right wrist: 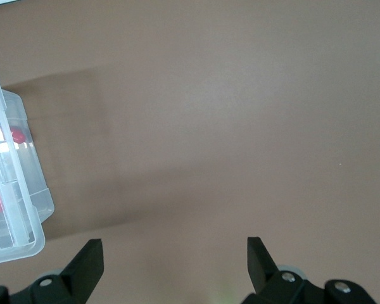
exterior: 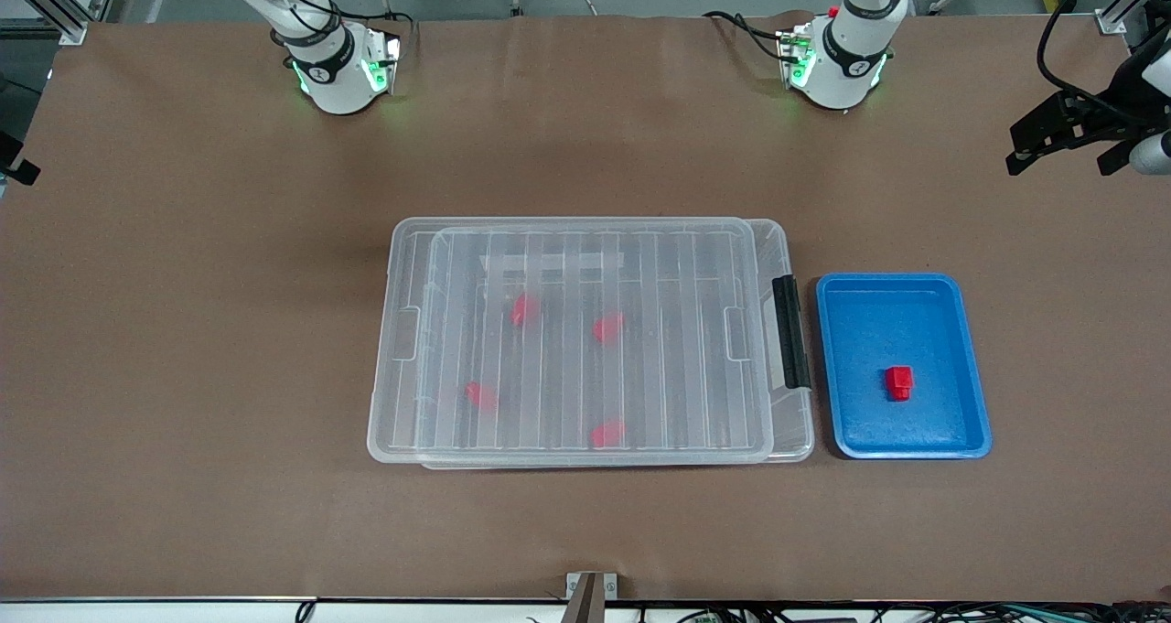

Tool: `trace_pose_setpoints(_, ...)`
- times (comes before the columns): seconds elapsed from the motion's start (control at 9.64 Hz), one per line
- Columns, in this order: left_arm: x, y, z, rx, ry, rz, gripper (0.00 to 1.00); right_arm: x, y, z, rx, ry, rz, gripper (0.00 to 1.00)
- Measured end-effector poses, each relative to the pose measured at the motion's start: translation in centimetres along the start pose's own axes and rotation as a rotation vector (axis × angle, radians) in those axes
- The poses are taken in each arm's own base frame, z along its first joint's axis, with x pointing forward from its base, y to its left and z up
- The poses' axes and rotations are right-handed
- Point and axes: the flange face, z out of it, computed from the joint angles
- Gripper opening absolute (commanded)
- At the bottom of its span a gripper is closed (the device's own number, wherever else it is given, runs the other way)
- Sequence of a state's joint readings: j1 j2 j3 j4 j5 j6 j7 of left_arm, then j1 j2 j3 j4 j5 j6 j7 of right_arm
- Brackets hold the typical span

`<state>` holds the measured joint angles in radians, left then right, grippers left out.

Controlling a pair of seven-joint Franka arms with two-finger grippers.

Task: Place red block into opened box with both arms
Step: 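Reach the left gripper to the red block while the right gripper reaches the box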

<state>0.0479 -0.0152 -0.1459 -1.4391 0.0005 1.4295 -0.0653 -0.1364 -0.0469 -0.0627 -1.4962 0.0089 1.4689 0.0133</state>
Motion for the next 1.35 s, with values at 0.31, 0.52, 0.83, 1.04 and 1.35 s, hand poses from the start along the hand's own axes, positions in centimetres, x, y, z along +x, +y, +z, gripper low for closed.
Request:
trace_pose_setpoints(0.31, 0.1, 0.0, 0.2, 0.0, -0.005, 0.0, 1.0, 0.1, 0.3, 0.1, 0.009, -0.002, 0.003, 1.0)
trace_pose_setpoints(0.52, 1.2, -0.1, 2.0, -0.003, -0.038, 0.001, 1.0, 0.1, 0.1, 0.1, 0.011, -0.004, -0.007, 1.0)
trace_pose_setpoints(0.83, 6.4, -1.1, 10.4, 0.012, -0.063, -0.005, 1.0, 0.2, -7.9, 1.4, 0.02, -0.025, -0.159, 1.0)
trace_pose_setpoints(1.04, 9.7, -1.5, 19.2, 0.002, -0.074, -0.007, 1.0, 1.2, -16.5, 5.4, 0.026, -0.045, -0.248, 1.0)
trace_pose_setpoints(1.35, 13.1, -4.9, 31.4, 0.047, -0.075, -0.011, 1.0, 3.5, -25.7, 15.2, 0.034, -0.093, -0.298, 1.0)
